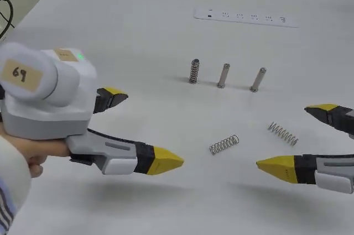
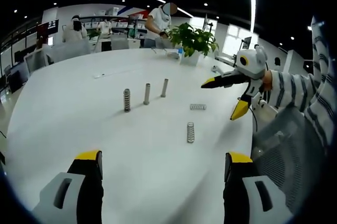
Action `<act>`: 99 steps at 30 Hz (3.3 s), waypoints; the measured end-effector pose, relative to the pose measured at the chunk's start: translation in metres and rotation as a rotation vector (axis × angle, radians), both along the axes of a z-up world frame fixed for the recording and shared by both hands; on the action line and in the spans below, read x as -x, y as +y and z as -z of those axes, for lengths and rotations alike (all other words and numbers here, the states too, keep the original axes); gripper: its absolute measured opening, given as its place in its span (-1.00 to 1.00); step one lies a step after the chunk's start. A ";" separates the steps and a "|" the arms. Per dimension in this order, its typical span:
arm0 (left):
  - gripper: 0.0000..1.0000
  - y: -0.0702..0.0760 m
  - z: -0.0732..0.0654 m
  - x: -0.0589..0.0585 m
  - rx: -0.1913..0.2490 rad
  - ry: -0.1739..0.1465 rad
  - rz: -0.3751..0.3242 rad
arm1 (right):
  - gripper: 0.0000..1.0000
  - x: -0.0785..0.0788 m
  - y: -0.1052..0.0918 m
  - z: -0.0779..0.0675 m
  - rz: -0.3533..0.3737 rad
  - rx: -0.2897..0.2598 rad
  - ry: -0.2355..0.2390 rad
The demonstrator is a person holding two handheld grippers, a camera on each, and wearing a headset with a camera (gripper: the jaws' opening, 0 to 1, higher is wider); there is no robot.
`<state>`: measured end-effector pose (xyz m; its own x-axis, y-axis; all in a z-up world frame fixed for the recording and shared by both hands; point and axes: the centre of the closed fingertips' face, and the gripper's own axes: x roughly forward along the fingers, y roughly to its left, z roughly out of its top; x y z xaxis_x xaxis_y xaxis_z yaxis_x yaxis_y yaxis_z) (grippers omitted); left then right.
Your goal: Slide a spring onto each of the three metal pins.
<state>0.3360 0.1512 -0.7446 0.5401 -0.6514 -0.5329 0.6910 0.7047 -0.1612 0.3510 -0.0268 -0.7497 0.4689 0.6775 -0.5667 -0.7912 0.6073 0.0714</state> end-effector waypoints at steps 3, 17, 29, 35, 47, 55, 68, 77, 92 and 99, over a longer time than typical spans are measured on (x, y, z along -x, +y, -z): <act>0.86 0.000 0.002 0.002 -0.006 0.007 0.008 | 0.94 -0.001 -0.003 -0.001 0.020 -0.037 -0.003; 0.75 -0.003 0.006 0.005 -0.012 0.012 0.027 | 0.99 0.000 -0.008 -0.001 0.048 -0.050 -0.016; 0.64 -0.013 0.011 0.006 -0.022 0.008 0.048 | 0.99 0.008 -0.005 0.001 0.029 -0.036 0.004; 0.56 -0.023 0.018 0.003 -0.015 0.017 0.083 | 0.99 0.008 -0.006 -0.002 0.036 -0.034 0.000; 0.40 -0.068 0.024 0.006 -0.004 -0.019 0.192 | 0.99 0.009 -0.010 -0.004 0.044 -0.024 -0.006; 0.13 -0.093 0.037 0.007 -0.051 -0.058 0.299 | 0.99 0.011 -0.010 -0.004 0.043 -0.016 -0.005; -0.21 -0.110 0.043 0.002 -0.064 -0.071 0.368 | 0.97 0.013 -0.007 -0.005 0.024 0.006 -0.013; -0.58 -0.112 0.051 -0.001 -0.086 -0.068 0.371 | 0.94 0.012 -0.006 -0.006 0.018 0.009 -0.019; -0.95 -0.106 0.059 -0.008 -0.127 -0.076 0.335 | 0.89 0.015 -0.011 -0.007 0.018 0.016 -0.022; -0.95 -0.104 0.059 -0.011 -0.134 -0.082 0.328 | 0.83 0.015 -0.013 -0.009 0.021 0.015 -0.027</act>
<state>0.3466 0.0473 -0.8039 0.3582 -0.7245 -0.5889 0.8906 0.4544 -0.0172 0.3362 -0.0393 -0.7411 0.4984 0.6585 -0.5639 -0.7795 0.6250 0.0409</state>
